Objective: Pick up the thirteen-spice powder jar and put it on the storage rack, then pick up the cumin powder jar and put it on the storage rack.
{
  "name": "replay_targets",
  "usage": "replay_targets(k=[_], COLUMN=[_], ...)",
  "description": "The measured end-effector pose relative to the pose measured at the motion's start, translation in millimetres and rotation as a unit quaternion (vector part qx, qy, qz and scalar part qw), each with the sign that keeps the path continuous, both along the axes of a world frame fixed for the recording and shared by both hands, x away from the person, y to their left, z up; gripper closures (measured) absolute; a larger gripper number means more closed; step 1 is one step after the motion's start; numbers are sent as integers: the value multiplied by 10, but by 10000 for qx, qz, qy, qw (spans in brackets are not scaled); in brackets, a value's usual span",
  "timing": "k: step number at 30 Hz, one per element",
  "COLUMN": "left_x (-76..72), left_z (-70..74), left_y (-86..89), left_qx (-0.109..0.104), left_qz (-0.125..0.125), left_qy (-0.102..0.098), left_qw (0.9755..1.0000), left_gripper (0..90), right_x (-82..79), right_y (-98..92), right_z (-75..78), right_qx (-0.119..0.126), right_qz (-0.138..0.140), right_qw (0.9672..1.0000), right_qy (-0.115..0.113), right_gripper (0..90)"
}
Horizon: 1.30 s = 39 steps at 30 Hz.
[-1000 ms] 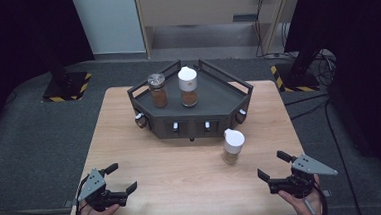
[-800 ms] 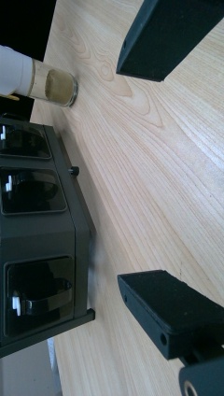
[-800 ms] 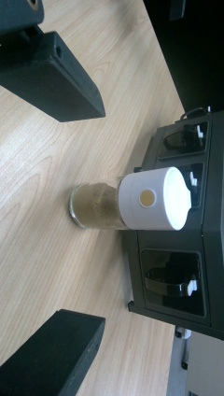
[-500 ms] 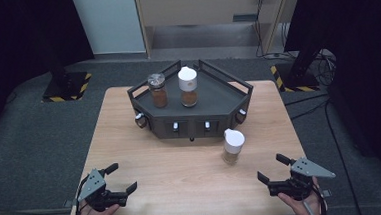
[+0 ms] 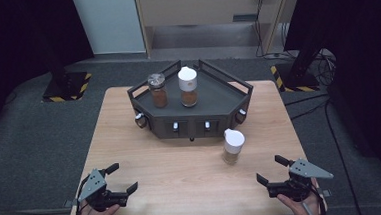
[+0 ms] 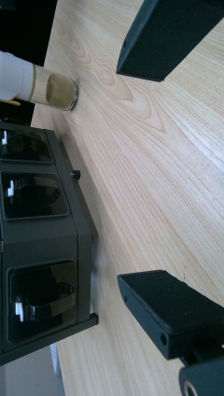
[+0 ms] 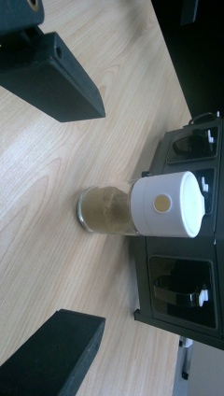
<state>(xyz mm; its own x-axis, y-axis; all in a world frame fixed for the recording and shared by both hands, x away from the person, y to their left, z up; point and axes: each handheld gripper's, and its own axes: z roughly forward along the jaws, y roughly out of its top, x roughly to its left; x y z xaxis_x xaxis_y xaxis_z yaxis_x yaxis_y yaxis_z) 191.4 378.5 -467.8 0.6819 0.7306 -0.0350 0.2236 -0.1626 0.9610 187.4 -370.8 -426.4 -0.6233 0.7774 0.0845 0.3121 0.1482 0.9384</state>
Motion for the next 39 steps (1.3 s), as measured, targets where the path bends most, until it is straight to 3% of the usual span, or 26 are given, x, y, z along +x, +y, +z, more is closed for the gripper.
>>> replay_targets(k=[24,39], left_x=[0,-1], left_z=[-1,-4], left_y=[7,13], left_qx=[-29,-49], left_qz=[-29,-12], left_qy=[-12,-1], left_qw=[10000,10000], left_gripper=[8,6], right_x=[-57,-69], right_y=[24,4], right_z=[26,70], right_qx=[-54,25], right_qz=[-108,-5], right_qw=[9999,10000], right_qy=[-53,-97], right_gripper=[24,25])
